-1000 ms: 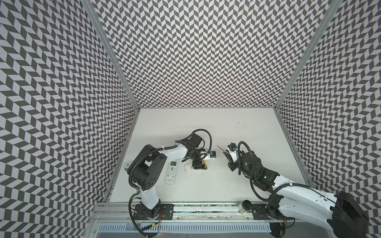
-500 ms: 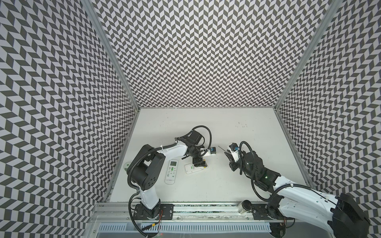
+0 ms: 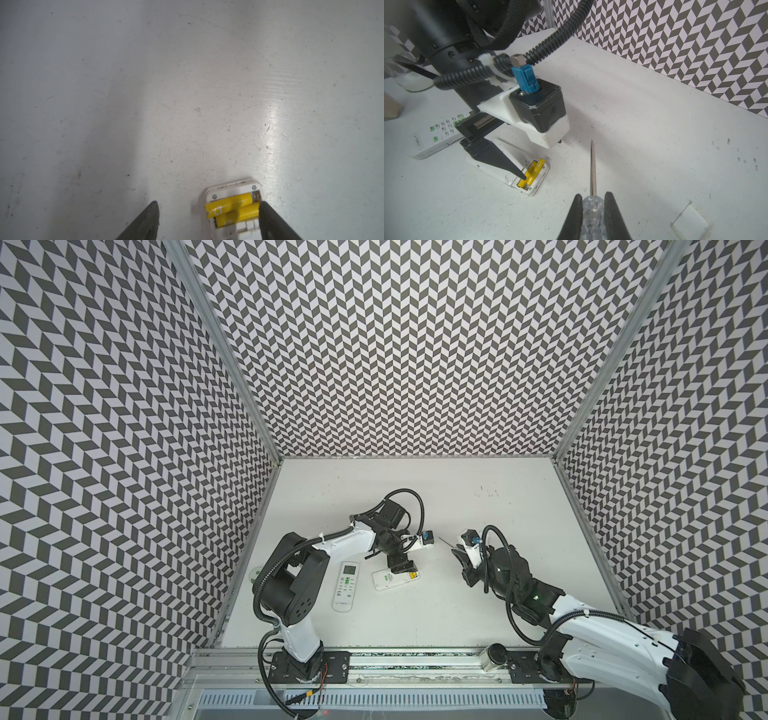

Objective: Unload the batteries from the remote control

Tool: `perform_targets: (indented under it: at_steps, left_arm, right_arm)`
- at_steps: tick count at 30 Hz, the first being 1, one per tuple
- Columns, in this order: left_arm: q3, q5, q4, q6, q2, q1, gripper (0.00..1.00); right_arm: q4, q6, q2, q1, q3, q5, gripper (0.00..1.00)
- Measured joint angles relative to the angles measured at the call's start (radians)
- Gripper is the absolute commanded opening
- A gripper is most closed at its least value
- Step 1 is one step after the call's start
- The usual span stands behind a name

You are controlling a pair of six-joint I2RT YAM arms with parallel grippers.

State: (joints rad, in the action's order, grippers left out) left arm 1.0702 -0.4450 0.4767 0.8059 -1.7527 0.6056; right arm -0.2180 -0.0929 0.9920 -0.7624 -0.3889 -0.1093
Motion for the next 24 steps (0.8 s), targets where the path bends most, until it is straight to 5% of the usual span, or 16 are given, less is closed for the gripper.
perform_targets:
  at_steps: [8,24]
  left_arm:
    - [-0.013,0.018,-0.015,-0.008,-0.019,0.023,0.77]
    - [-0.043,0.069,-0.057,-0.041,-0.024,0.03,0.62]
  right_arm:
    - [-0.01,0.0,0.015,0.002,0.001,0.009,0.0]
    - [-0.012,0.001,0.018,0.006,0.001,0.013,0.0]
